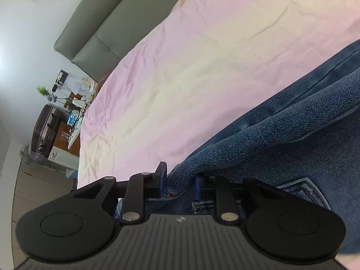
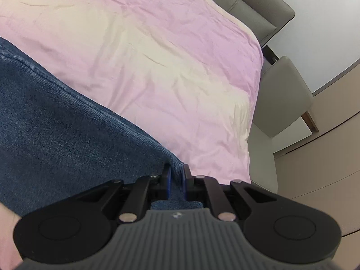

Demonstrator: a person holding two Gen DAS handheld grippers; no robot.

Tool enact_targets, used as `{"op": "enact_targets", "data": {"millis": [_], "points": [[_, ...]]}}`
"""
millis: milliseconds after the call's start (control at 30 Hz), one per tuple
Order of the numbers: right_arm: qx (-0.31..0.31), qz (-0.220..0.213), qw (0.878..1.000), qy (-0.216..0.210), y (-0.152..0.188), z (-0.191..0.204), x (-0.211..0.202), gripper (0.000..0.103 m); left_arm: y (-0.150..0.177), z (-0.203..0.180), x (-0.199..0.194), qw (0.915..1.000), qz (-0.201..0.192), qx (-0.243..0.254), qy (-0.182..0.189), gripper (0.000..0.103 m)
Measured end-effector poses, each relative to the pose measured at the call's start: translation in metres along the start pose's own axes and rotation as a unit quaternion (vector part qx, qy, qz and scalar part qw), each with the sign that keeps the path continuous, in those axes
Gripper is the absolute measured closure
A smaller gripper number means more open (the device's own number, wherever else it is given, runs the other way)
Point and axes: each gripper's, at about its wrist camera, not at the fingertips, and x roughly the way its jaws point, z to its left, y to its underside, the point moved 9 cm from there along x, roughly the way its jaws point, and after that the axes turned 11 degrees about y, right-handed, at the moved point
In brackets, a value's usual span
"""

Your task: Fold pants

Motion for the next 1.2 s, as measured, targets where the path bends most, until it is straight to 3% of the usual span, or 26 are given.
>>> {"op": "enact_targets", "data": {"millis": [167, 300, 433, 600, 933, 1067, 1133, 1167, 1200], "points": [[-0.028, 0.028, 0.999, -0.016, -0.008, 0.032, 0.052, 0.101, -0.004, -0.019, 0.043, 0.9993, 0.025, 0.026, 0.000, 0.075], [-0.039, 0.052, 0.997, -0.032, 0.001, 0.045, 0.081, 0.101, -0.003, -0.023, 0.064, 0.9992, 0.035, 0.008, 0.017, 0.075], [-0.045, 0.049, 0.997, -0.037, 0.007, 0.046, 0.085, 0.101, 0.000, -0.021, 0.057, 0.9997, 0.011, 0.000, 0.020, 0.075], [-0.020, 0.041, 0.998, -0.042, 0.001, 0.018, 0.058, 0.101, -0.010, -0.003, 0.028, 0.9989, -0.022, -0.022, 0.036, 0.075], [0.024, 0.061, 0.997, -0.040, -0.022, 0.025, 0.092, 0.101, -0.034, -0.015, 0.085, 0.9971, 0.036, -0.042, 0.052, 0.074], [0.017, 0.079, 0.996, -0.046, -0.023, 0.034, 0.112, 0.099, -0.032, -0.020, 0.095, 0.9963, 0.057, -0.032, 0.055, 0.066], [0.006, 0.082, 0.996, -0.044, -0.025, 0.036, 0.114, 0.098, -0.031, -0.015, 0.093, 0.9962, 0.061, -0.024, 0.057, 0.055], [-0.001, 0.082, 0.996, -0.043, -0.025, 0.037, 0.114, 0.098, -0.032, -0.009, 0.091, 0.9967, 0.054, -0.028, 0.053, 0.040], [-0.007, 0.082, 0.996, -0.040, -0.026, 0.036, 0.114, 0.088, -0.034, -0.001, 0.087, 0.9970, 0.048, -0.037, 0.048, 0.022]]}}
